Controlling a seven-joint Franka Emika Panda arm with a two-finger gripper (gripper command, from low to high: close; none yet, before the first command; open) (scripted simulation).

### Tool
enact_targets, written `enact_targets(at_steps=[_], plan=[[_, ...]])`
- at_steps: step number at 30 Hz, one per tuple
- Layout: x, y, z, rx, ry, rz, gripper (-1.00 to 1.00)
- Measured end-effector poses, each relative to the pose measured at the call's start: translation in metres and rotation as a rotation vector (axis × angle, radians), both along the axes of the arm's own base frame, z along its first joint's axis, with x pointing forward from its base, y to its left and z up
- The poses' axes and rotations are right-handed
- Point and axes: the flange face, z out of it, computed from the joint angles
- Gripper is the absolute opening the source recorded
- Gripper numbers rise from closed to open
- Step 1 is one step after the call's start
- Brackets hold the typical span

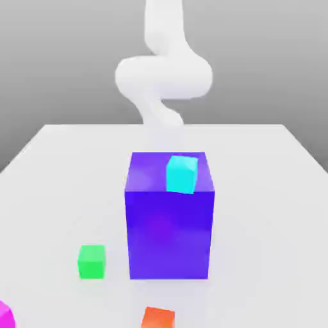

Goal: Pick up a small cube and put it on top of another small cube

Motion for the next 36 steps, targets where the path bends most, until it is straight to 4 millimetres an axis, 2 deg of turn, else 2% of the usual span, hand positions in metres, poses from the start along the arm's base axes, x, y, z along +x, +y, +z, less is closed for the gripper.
enact_targets(at_steps=[4,8,12,16,20,24,27,31,33,36], plan=[[0.048,-0.031,-0.045,0.04,0.095,-0.05,0.0],[0.087,-0.064,-0.096,0.075,0.185,-0.105,0.0],[0.118,-0.1,-0.152,0.108,0.274,-0.165,0.0],[0.139,-0.136,-0.213,0.136,0.361,-0.229,0.0],[0.148,-0.181,-0.278,0.164,0.447,-0.31,0.0],[0.151,-0.212,-0.346,0.181,0.534,-0.37,0.0],[0.145,-0.237,-0.397,0.191,0.599,-0.421,0.0],[0.127,-0.271,-0.466,0.202,0.686,-0.492,0.0],[0.12,-0.281,-0.499,0.203,0.713,-0.514,0.0],[0.118,-0.284,-0.547,0.204,0.721,-0.52,0.0]])
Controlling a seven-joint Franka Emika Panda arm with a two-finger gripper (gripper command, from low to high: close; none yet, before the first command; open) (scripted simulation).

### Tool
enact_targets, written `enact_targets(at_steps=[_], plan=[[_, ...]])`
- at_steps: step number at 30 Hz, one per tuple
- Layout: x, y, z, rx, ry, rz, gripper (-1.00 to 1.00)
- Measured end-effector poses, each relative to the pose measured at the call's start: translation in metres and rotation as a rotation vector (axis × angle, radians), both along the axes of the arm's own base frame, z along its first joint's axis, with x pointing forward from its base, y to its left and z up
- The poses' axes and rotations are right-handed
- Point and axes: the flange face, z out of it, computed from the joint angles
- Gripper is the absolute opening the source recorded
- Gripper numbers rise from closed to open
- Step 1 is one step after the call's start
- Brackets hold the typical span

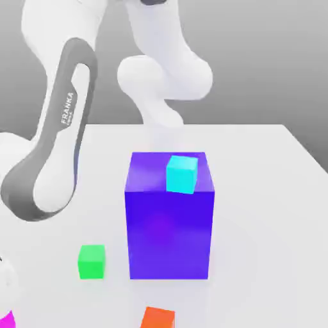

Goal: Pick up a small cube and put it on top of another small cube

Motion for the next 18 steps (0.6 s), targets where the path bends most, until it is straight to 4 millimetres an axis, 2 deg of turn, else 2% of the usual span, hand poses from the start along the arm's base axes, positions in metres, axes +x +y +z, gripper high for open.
enact_targets(at_steps=[1,7,9,12,18], plan=[[-0.001,0.0,-0.009,0.0,0.001,-0.001,-1.0],[-0.001,0.0,-0.013,0.001,0.001,-0.001,-1.0],[0.0,0.0,0.004,0.001,0.001,-0.001,-1.0],[-0.002,0.001,0.045,0.003,0.0,-0.006,-1.0],[-0.038,0.045,0.074,0.044,-0.008,-0.147,-1.0]])
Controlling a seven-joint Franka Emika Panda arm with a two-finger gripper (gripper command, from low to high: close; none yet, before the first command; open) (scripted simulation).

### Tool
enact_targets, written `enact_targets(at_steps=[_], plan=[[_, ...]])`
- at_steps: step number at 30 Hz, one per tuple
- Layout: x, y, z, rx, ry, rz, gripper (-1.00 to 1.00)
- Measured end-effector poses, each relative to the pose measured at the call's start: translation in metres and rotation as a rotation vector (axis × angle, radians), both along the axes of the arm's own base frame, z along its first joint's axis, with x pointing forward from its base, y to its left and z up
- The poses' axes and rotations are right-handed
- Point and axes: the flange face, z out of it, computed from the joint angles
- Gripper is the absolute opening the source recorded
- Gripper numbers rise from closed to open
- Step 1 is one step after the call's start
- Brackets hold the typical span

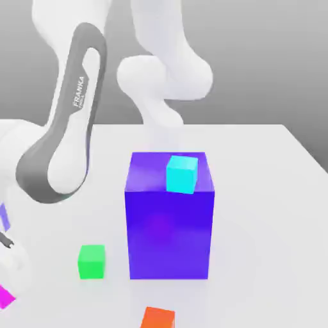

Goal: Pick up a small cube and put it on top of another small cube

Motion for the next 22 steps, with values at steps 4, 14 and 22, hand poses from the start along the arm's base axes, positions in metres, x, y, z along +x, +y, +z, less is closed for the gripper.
enact_targets(at_steps=[4,14,22], plan=[[-0.029,0.033,0.014,0.009,0.001,-0.092,-1.0],[-0.102,0.1,0.018,-0.038,0.017,-0.275,-1.0],[-0.105,0.102,-0.03,-0.04,0.017,-0.28,1.0]])
